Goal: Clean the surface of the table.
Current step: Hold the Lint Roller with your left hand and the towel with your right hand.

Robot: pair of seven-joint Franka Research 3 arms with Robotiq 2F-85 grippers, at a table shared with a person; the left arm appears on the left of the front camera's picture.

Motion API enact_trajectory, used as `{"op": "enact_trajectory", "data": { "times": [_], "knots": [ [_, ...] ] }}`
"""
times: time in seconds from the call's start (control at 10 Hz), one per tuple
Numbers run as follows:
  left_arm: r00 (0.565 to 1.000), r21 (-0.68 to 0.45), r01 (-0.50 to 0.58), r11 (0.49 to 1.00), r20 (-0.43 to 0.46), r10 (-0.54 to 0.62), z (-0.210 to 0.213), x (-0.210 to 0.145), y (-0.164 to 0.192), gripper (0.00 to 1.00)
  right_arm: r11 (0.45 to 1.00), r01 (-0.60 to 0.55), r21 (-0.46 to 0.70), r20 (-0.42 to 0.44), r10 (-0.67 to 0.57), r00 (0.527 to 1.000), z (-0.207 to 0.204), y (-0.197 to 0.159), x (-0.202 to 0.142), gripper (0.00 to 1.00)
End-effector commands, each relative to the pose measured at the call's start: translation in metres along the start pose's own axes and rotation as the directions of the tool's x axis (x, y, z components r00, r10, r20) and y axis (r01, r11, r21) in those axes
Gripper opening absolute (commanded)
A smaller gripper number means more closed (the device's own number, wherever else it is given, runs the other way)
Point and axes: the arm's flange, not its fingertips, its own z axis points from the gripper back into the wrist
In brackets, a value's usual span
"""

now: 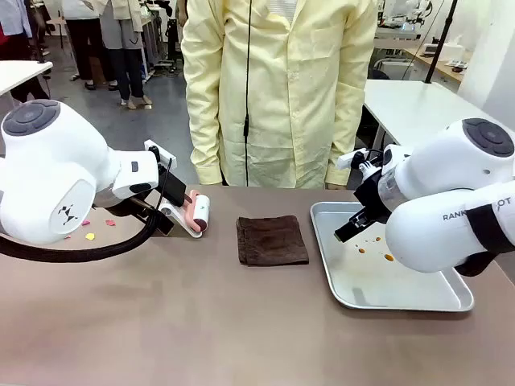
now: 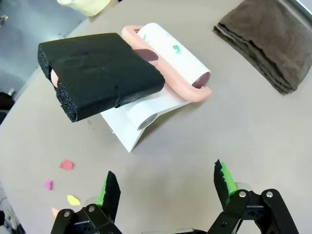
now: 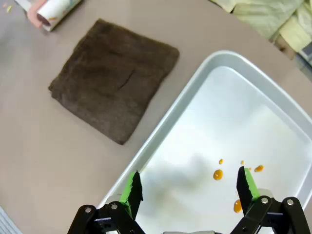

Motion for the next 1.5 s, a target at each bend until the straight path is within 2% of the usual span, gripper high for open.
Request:
{"op": "enact_trajectory", "data": {
  "times": [0.0, 1.3, 1.4],
  "knots": [
    [1.000, 0.000, 0.000, 1.000, 0.000, 0.000, 0.000, 0.000, 0.000, 1.00, 1.000, 0.000, 0.000, 0.000, 0.000, 1.000, 0.000, 0.000, 0.000, 1.00],
    [1.000, 0.000, -0.001, 1.000, 0.000, 0.001, 0.000, 0.000, 0.000, 1.00, 1.000, -0.001, 0.000, 0.000, 0.001, 1.000, 0.000, 0.000, 0.000, 1.00],
    [1.000, -0.041, 0.004, 0.999, -0.012, -0.004, 0.016, 0.001, -0.005, 1.00, 0.998, -0.007, 0.059, -0.043, 0.010, 0.999, 0.013, 0.000, 0.000, 1.00]
  ]
}}
